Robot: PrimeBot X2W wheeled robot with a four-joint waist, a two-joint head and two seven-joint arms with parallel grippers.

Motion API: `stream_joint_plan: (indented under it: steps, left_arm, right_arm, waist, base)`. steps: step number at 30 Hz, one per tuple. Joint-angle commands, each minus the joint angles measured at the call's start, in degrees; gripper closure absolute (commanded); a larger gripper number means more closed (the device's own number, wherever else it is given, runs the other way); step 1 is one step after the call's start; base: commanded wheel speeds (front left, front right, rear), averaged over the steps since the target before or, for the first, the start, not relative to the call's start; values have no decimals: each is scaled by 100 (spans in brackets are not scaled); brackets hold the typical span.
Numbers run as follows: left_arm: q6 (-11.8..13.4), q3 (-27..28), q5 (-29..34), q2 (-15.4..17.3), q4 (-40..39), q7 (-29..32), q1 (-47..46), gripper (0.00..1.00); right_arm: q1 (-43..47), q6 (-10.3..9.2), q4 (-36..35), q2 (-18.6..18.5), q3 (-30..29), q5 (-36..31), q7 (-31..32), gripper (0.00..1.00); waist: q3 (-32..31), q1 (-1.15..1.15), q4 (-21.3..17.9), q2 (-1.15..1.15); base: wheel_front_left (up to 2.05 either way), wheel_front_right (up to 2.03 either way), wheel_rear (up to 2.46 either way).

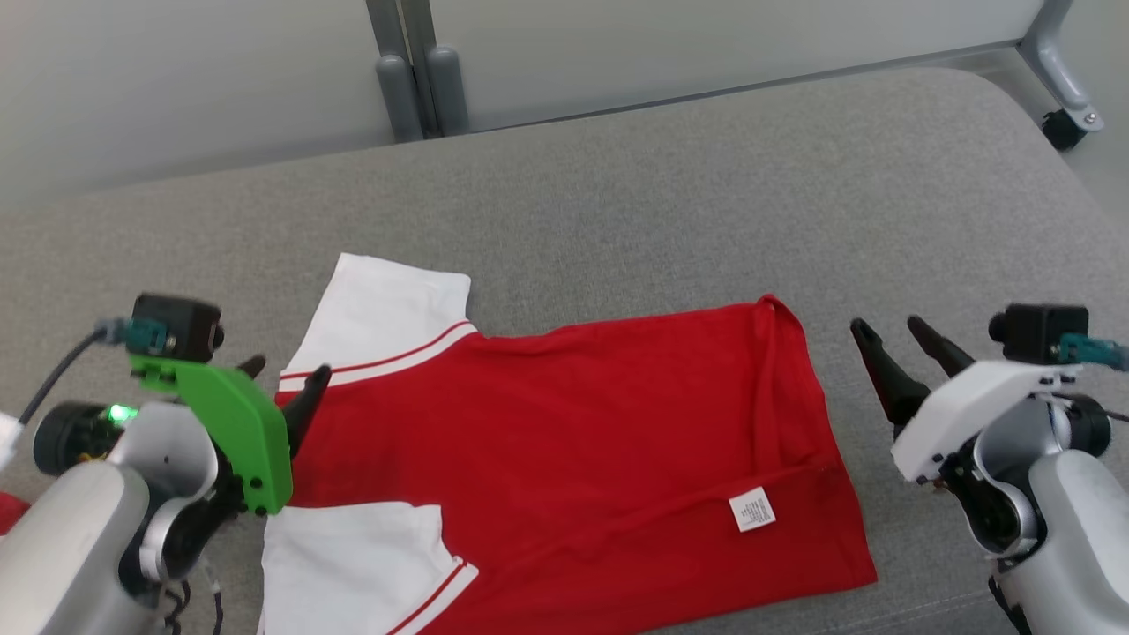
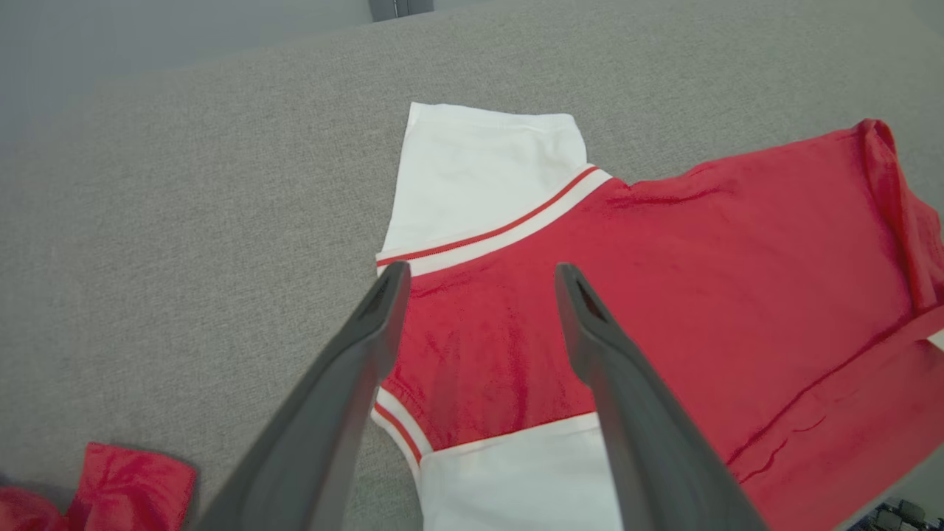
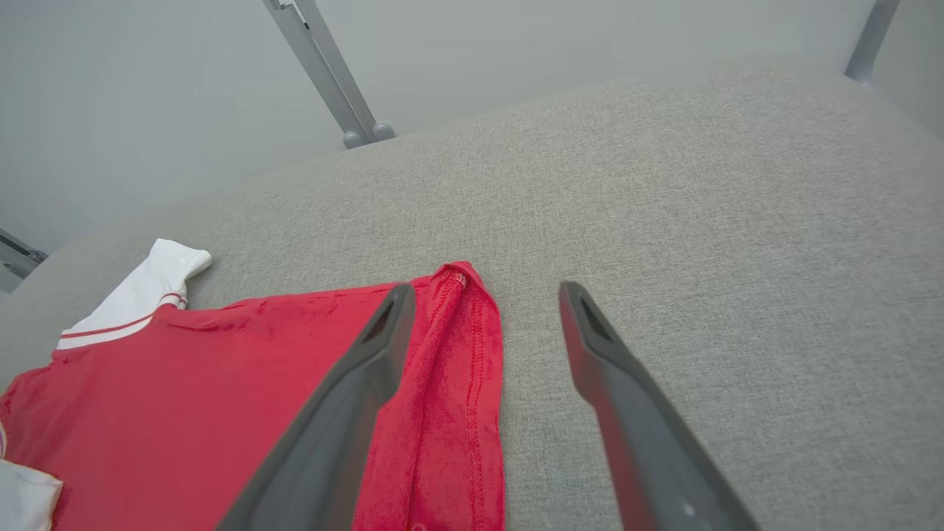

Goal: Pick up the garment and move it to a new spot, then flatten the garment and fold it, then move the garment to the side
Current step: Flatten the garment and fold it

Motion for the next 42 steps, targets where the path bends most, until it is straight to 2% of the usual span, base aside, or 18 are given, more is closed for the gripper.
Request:
stream_joint_plan:
  steps: [1, 7, 17, 23, 34, 37, 38, 39, 40, 41, 42]
  left_arm:
    - [-125, -60, 75, -75, 196, 108, -367, 0]
    - [-574, -375, 319, -369, 1327, 691, -1763, 0]
    - [-1013, -685, 591, -749, 2886, 1185, -3158, 0]
    - [-1132, -735, 558, -900, 3543, 1407, -3657, 0]
    - [-1169, -751, 536, -909, 4504, 1588, -4089, 0]
    - [-1214, -763, 510, -959, 4667, 1520, -4077, 0]
    - [-1229, -773, 505, -970, 4708, 1511, -4080, 0]
    - [-1258, -779, 478, -986, 4761, 1504, -4079, 24]
    - [-1270, -782, 466, -996, 4796, 1488, -4082, 68]
    - [-1297, -789, 456, -1004, 4829, 1477, -4088, 100]
    - [-1313, -800, 451, -1012, 4858, 1466, -4101, 100]
  right_arm:
    - [-251, -2, 140, 20, 43, -15, 20, 0]
    - [-1327, -1, 890, 136, 530, 55, 162, 0]
    - [-2473, -1, 1988, 177, 1576, 428, 409, 0]
    - [-2891, -1, 2275, 183, 2048, 709, 280, 0]
    - [-3345, -2, 2544, 233, 2905, 1207, 74, 0]
    - [-3416, -2, 2648, 204, 3065, 1305, 42, 14]
    - [-3428, -2, 2676, 197, 3101, 1329, 32, 30]
    - [-3440, -2, 2715, 189, 3151, 1362, 18, 47]
    - [-3458, -2, 2739, 185, 3185, 1385, 1, 51]
    - [-3482, -2, 2764, 179, 3221, 1422, -24, 52]
    - [-3504, -2, 2791, 170, 3257, 1450, -54, 54]
  waist:
    - [446, 0, -107, 0]
    - [1061, 0, -223, 0]
    - [1435, 0, -382, 0]
    - [1625, 0, -510, 0]
    - [1891, 0, -792, 0]
    - [1886, 0, -818, 0]
    - [1885, 0, -822, 0]
    - [1885, 0, -826, 0]
    - [1886, 0, -828, 0]
    - [1888, 0, -828, 0]
    - [1888, 0, -826, 0]
  base:
    - [0, 0, 0]
    - [0, 0, 0]
    - [0, 0, 0]
    - [0, 0, 0]
    - [0, 0, 0]
    - [0, 0, 0]
    - [0, 0, 0]
    - [0, 0, 0]
    - [0, 0, 0]
    - [0, 0, 0]
    - [0, 0, 0]
